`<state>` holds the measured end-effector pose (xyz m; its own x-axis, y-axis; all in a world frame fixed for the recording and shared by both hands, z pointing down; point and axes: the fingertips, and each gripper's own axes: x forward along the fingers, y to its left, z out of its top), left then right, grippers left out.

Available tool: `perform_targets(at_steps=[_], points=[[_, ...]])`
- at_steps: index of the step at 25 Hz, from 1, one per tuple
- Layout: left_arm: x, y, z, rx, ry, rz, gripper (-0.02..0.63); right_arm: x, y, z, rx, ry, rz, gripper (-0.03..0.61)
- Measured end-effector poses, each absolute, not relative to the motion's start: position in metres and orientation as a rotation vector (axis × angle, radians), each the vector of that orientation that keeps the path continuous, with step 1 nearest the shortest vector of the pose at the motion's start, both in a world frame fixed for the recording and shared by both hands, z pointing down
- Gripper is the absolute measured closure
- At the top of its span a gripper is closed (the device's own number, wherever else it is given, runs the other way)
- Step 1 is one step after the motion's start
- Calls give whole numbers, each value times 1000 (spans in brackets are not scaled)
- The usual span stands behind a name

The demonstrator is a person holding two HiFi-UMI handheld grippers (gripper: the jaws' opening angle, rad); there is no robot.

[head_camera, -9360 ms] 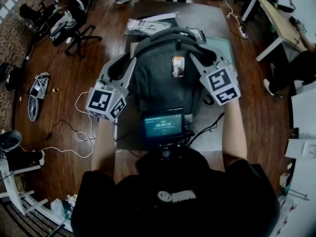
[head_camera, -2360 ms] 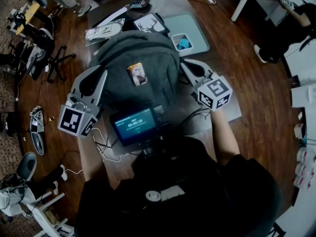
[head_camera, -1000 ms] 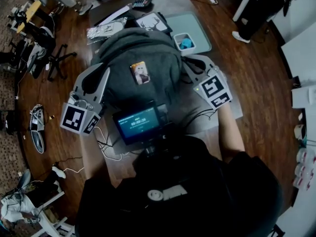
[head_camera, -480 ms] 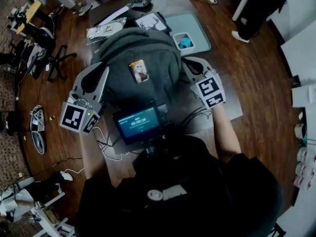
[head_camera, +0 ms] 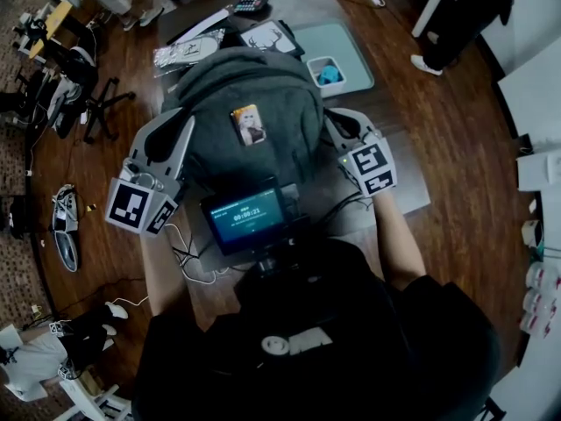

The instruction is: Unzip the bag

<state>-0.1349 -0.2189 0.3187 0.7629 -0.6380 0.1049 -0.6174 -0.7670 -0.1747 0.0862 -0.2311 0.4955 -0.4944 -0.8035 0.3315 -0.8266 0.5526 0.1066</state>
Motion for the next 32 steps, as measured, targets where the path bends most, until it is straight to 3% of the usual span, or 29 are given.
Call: perform_targets(at_steps=[32], points=[[-137, -219, 316, -2851, 1005, -222, 572, 74, -211, 584, 1207, -2379, 185, 560]])
